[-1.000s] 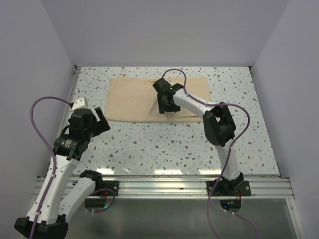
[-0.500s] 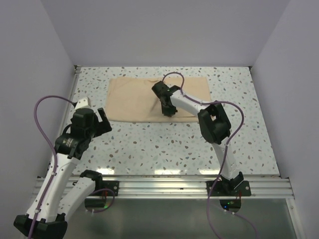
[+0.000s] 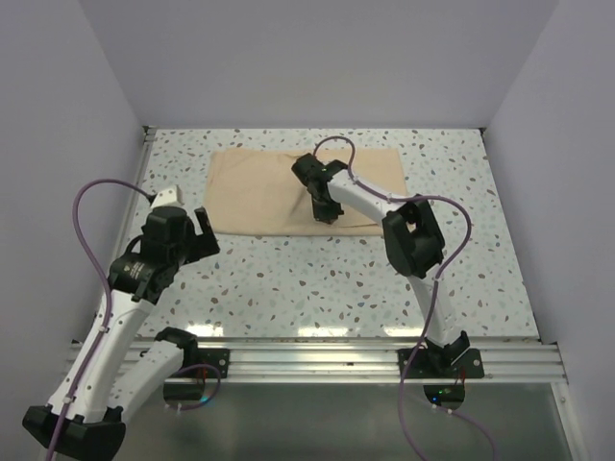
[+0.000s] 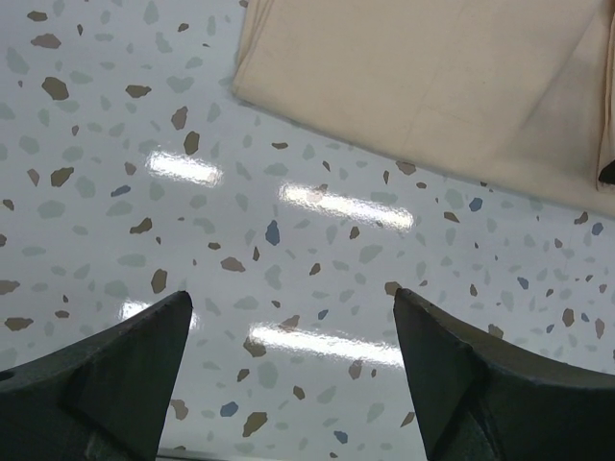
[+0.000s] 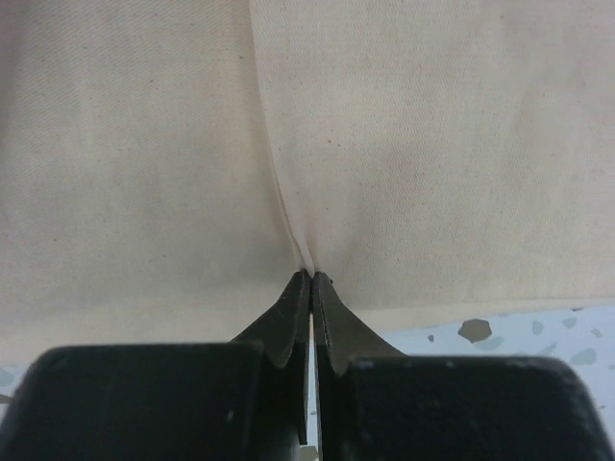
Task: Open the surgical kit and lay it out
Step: Open the surgical kit at the center of the board.
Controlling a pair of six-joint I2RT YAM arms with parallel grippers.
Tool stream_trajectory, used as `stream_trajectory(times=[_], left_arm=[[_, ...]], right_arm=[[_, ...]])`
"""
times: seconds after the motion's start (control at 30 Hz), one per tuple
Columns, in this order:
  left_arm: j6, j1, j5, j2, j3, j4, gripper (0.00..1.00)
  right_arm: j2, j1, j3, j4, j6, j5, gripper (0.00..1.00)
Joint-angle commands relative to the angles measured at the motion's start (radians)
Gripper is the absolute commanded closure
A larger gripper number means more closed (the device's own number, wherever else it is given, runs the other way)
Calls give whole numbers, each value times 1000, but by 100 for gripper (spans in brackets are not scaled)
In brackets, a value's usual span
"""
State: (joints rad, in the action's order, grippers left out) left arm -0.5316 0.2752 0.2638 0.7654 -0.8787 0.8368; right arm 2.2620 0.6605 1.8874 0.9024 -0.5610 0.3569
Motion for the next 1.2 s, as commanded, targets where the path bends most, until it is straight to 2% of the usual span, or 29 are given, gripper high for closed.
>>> stream_trajectory(times=[0.0, 0.1, 0.27, 0.4, 0.43, 0.5, 0.53, 0.57, 0.63, 0.73, 0.77, 0.9, 1.0, 1.17], left_arm=[[31, 13, 35, 18, -95, 13, 10], [48, 25, 83, 54, -222, 18, 9], [61, 38, 110, 100, -302, -7, 9], [53, 39, 118, 127, -338, -28, 9], [51, 39, 123, 133, -344, -31, 9], [51, 39, 135, 149, -361, -42, 9], [50, 39, 140, 158, -367, -45, 9], [53, 39, 144, 164, -373, -48, 9], [56, 39, 156, 181, -390, -57, 9], [56, 39, 155, 202, -410, -68, 9], [55, 39, 152, 206, -410, -71, 9], [51, 39, 146, 222, -411, -70, 9], [50, 39, 169, 218, -413, -51, 10], [42, 39, 221, 193, -414, 8, 9]], right_arm=[[-123, 4, 84, 115, 4, 37, 100], [-197, 21, 133, 180, 7, 37, 100], [-353, 89, 95, 305, -25, 42, 100], [-562, 198, -126, 392, -102, 69, 100], [-655, 252, -172, 439, -126, 77, 100], [-747, 342, -322, 480, -233, 67, 100], [-850, 378, -371, 509, -273, 62, 100], [-893, 410, -470, 521, -366, 50, 100], [-1025, 499, -565, 552, -509, 15, 100], [-1133, 565, -735, 579, -624, -4, 100], [-1183, 565, -792, 593, -669, -6, 100], [-1234, 565, -849, 693, -763, 37, 100], [-1269, 564, -886, 694, -810, 51, 100], [-1326, 564, -962, 691, -981, 57, 100]])
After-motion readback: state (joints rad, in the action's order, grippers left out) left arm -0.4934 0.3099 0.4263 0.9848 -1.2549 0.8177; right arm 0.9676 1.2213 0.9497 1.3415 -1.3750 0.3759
